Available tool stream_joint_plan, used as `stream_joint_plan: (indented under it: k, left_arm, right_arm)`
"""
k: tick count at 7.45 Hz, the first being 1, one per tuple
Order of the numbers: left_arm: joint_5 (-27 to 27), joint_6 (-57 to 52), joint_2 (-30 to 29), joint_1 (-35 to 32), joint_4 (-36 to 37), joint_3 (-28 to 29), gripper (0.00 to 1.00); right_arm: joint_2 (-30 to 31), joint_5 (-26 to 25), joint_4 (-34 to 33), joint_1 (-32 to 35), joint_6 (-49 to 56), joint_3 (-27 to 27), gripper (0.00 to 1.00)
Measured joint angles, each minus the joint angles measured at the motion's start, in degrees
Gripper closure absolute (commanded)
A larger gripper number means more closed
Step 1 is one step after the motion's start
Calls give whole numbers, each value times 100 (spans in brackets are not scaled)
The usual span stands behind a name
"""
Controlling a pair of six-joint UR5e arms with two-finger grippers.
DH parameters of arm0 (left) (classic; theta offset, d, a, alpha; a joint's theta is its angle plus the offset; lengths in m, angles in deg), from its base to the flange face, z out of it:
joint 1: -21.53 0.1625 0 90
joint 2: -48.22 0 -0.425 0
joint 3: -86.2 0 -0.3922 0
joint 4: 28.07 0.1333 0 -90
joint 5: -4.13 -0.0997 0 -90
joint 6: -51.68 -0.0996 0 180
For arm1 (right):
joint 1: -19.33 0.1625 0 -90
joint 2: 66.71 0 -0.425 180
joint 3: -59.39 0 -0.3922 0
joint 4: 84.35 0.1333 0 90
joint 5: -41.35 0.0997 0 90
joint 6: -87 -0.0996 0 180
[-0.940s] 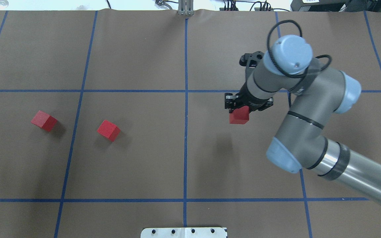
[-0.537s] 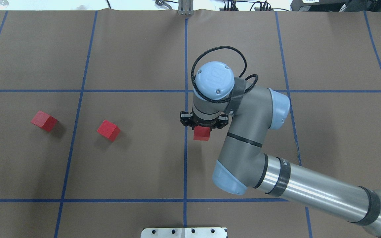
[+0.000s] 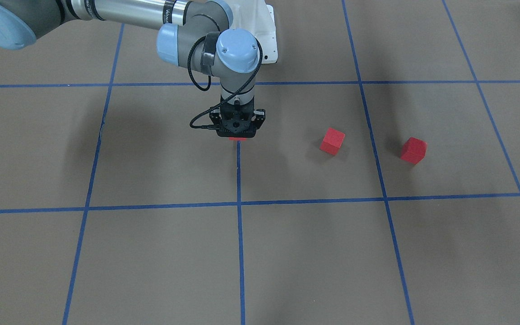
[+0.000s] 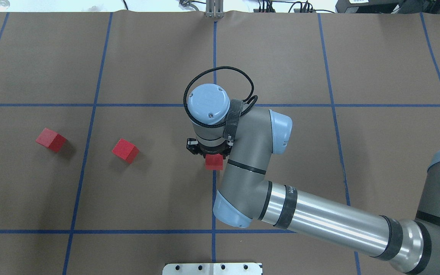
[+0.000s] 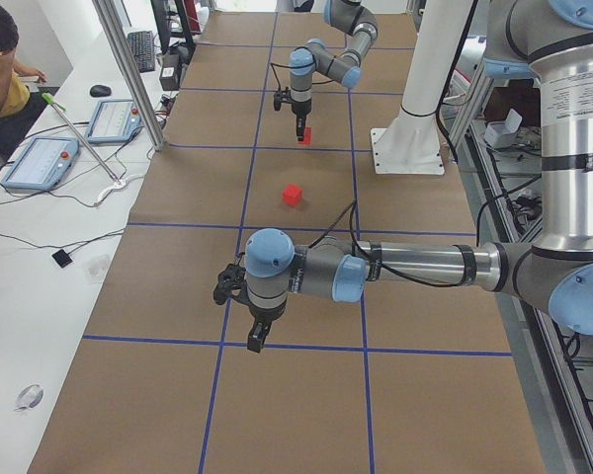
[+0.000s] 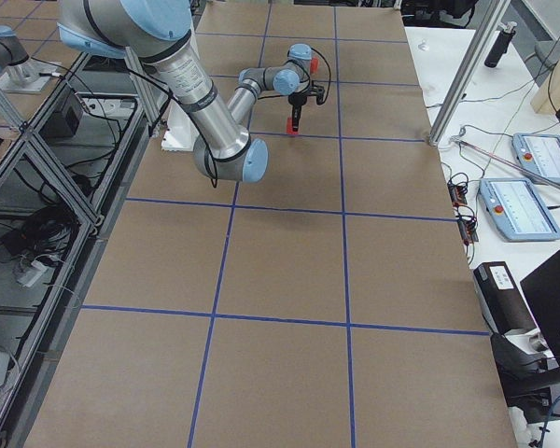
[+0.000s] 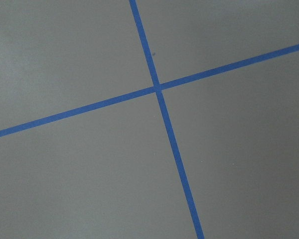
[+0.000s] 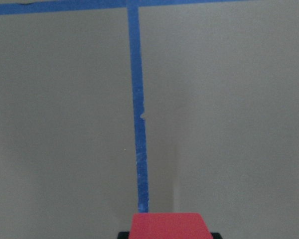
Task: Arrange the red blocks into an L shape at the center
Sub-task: 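Carry the red cube with the right gripper to the table center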
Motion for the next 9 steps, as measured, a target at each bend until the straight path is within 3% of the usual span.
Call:
stream_joint_plan:
  k: [7, 8, 9]
  left_arm:
    - [0, 7, 0, 0, 0, 12, 0]
    - [0, 8, 0, 0, 0, 9, 0]
    - [0, 9, 0, 0, 0, 6, 0]
  right_arm:
    - [-20, -107, 405, -30, 3, -327, 34]
    - [-11, -108, 401, -30, 5, -327, 21]
    - [-5, -109, 399, -30, 8, -327, 2]
